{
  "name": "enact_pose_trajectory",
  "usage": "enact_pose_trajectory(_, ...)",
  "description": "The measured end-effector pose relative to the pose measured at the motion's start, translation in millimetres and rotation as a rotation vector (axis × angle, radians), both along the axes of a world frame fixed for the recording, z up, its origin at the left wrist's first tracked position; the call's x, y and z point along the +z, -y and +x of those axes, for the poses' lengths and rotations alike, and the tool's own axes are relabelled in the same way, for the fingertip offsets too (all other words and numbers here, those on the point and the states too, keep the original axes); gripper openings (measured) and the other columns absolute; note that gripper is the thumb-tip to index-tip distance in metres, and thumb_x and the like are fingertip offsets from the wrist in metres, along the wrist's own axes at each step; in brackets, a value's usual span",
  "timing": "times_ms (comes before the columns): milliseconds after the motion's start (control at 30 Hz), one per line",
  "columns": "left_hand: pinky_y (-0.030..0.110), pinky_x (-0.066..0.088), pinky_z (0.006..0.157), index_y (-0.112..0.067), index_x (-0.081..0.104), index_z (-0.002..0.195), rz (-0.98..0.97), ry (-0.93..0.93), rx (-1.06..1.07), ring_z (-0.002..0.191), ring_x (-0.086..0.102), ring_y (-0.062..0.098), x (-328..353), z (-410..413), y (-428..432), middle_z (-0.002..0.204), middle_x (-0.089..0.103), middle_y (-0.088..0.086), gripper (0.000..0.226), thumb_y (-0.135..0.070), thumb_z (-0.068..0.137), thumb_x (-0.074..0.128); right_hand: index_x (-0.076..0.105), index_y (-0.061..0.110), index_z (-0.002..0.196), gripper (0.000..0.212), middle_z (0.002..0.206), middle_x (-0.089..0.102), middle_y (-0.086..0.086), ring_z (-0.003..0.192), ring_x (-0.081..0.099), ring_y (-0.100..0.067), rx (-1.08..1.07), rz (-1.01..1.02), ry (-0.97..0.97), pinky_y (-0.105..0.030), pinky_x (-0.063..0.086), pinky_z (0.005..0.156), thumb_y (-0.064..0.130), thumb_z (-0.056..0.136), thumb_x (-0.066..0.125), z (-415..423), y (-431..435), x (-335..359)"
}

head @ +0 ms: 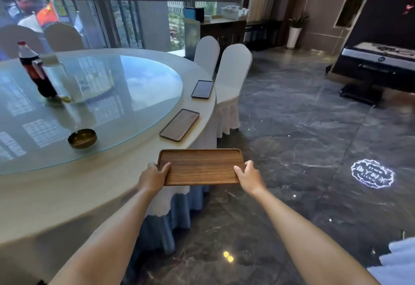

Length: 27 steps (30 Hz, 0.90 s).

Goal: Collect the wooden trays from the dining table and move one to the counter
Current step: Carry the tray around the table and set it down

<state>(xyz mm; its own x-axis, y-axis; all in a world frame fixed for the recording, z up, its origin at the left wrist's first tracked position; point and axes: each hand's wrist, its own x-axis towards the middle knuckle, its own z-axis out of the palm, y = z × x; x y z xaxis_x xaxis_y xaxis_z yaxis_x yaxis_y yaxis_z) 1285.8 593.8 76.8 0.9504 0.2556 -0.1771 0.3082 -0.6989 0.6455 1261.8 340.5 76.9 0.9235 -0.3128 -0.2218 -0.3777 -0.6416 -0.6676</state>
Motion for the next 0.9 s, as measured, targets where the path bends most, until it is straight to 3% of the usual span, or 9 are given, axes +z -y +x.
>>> enact_pose_trajectory(233,0.034,0.039,0.075,0.001,0.049,0.112,0.048,-0.021,0.076,0.105,0.059,0.037,-5,83,43,0.113,0.064,0.021,0.052,-0.048,0.094,0.041,0.035,0.006,0.131,0.05,0.13,0.054,-0.018,0.116,0.053,-0.035,0.093,-0.033,-0.035,-0.039,0.042,0.088,0.041,0.095,0.038,104,46,-5)
enact_pose_trajectory(567,0.042,0.044,0.089,0.0,0.045,0.121,0.088,-0.072,0.232,0.113,0.057,0.039,-38,218,50,0.121,0.061,0.023,0.054,-0.047,0.096,0.033,0.037,0.008,0.124,0.043,0.121,0.058,-0.018,0.106,0.058,-0.034,0.278,-0.102,-0.036,-0.043,0.047,0.087,0.041,0.098,0.03,287,47,-25)
enact_pose_trajectory(900,0.041,0.044,0.086,0.0,0.046,0.118,0.101,-0.157,0.471,0.112,0.057,0.04,-48,306,37,0.12,0.061,0.026,0.049,-0.041,0.099,0.028,0.04,0.004,0.115,0.035,0.106,0.062,-0.018,0.094,0.06,-0.034,0.521,-0.159,-0.1,-0.035,0.04,0.07,0.03,0.101,0.022,440,14,-33)
